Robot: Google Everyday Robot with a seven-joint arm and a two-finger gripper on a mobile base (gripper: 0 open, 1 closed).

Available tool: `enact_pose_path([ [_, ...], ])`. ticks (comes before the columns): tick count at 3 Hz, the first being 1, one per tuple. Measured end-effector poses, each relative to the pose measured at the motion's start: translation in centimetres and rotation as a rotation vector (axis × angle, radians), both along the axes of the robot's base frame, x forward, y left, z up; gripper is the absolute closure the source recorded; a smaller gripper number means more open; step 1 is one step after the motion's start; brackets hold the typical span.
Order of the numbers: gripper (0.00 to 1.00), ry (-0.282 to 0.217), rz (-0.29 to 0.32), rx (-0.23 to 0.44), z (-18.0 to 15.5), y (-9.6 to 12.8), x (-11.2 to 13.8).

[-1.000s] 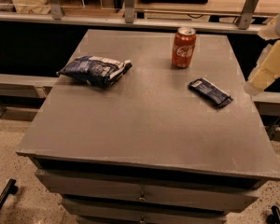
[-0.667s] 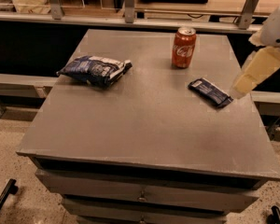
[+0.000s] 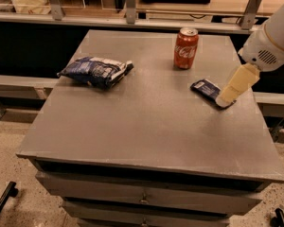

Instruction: Pick rxbar blueberry

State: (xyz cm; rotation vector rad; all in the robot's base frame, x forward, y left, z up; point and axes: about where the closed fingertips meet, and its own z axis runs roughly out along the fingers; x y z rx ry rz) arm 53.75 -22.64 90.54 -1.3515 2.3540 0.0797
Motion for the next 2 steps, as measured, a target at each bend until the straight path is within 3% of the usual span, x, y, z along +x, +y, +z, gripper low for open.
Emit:
enact_pose_path([
  [1, 0.0, 0.011, -0.021, 0.046, -0.9, 0.3, 1.1],
  [2, 0.0, 0.025, -0.086, 0.106, -3.8, 1.8, 5.9],
])
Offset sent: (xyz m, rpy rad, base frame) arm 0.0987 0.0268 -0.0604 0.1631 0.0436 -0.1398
